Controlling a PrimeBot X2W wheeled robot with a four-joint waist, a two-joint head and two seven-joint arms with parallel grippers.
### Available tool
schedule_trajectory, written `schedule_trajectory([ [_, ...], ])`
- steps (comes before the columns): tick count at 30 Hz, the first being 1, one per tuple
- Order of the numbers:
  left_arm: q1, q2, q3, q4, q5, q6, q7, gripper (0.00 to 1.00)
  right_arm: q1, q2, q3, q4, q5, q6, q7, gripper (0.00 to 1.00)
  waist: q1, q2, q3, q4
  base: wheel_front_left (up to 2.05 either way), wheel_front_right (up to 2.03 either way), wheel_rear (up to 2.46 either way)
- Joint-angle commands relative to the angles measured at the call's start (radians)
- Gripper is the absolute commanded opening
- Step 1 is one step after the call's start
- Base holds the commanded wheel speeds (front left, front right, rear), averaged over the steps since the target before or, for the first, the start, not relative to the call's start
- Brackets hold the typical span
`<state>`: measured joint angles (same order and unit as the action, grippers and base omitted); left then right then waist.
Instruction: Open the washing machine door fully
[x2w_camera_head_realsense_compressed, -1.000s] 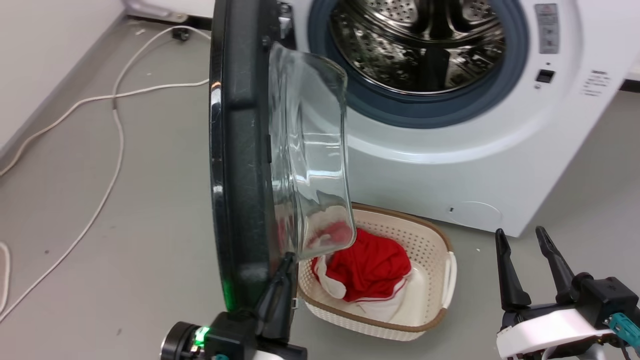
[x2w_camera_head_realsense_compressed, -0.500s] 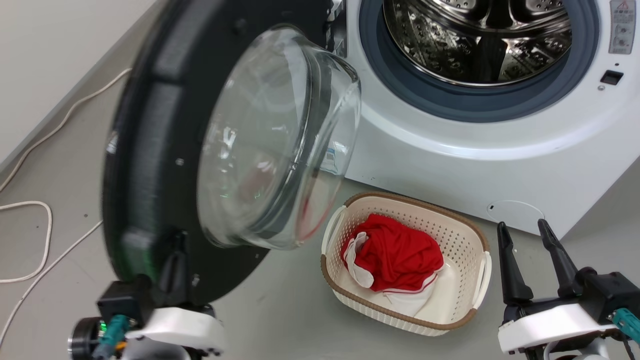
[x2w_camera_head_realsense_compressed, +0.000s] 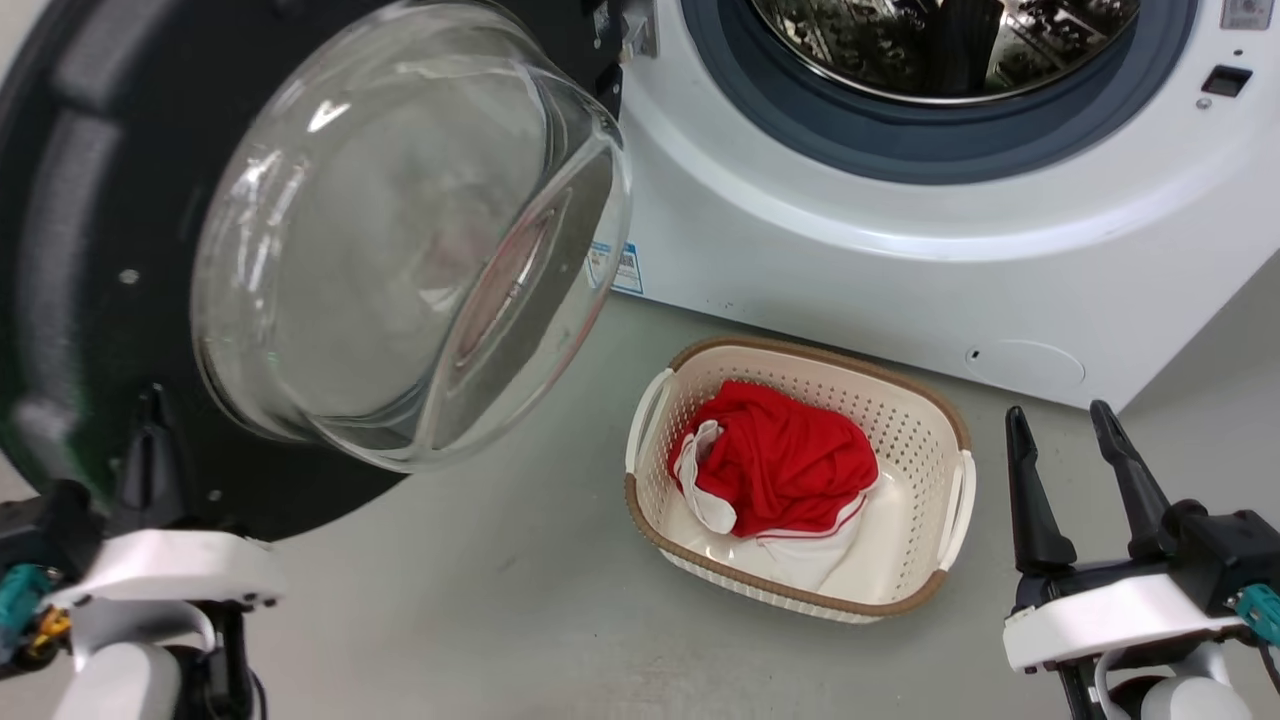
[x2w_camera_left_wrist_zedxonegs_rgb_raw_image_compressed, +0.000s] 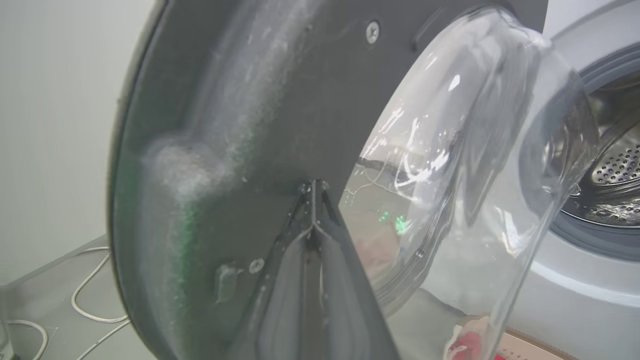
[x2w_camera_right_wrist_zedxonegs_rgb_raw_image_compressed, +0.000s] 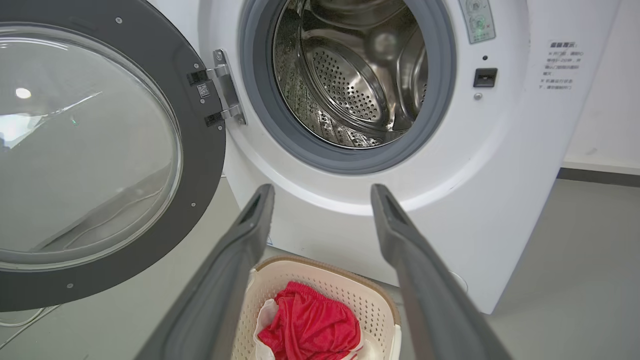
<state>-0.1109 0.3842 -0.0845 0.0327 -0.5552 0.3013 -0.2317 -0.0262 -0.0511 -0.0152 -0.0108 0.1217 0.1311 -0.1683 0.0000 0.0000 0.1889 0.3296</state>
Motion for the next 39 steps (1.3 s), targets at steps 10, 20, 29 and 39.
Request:
schedule_trajectory([
  [10, -0.119, 0.074, 0.125, 0.137, -0.056, -0.072, -0.027, 0.00, -0.033, 0.002, 0.002, -0.018, -0.021, -0.001, 0.008, 1.00, 0.0000, 0.0000, 0.054, -0.017, 0.00, 0.00, 0.00],
  [20, -0.204, 0.095, 0.165, 0.282, -0.063, -0.139, -0.033, 0.00, -0.042, 0.002, 0.002, -0.019, -0.028, -0.001, 0.015, 1.00, 0.0000, 0.0000, 0.063, -0.016, 0.00, 0.00, 0.00],
  [29, -0.111, 0.053, 0.182, 0.187, 0.034, -0.103, -0.034, 0.00, -0.018, 0.002, 0.007, 0.005, -0.011, -0.001, -0.003, 1.00, 0.0000, 0.0000, 0.004, -0.031, 0.00, 0.00, 0.00],
  [39, 0.101, -0.059, 0.118, -0.053, 0.139, -0.066, -0.033, 0.00, 0.000, 0.002, 0.010, 0.034, 0.009, -0.001, -0.020, 1.00, 0.0000, 0.0000, -0.062, -0.065, 0.00, 0.00, 0.00],
])
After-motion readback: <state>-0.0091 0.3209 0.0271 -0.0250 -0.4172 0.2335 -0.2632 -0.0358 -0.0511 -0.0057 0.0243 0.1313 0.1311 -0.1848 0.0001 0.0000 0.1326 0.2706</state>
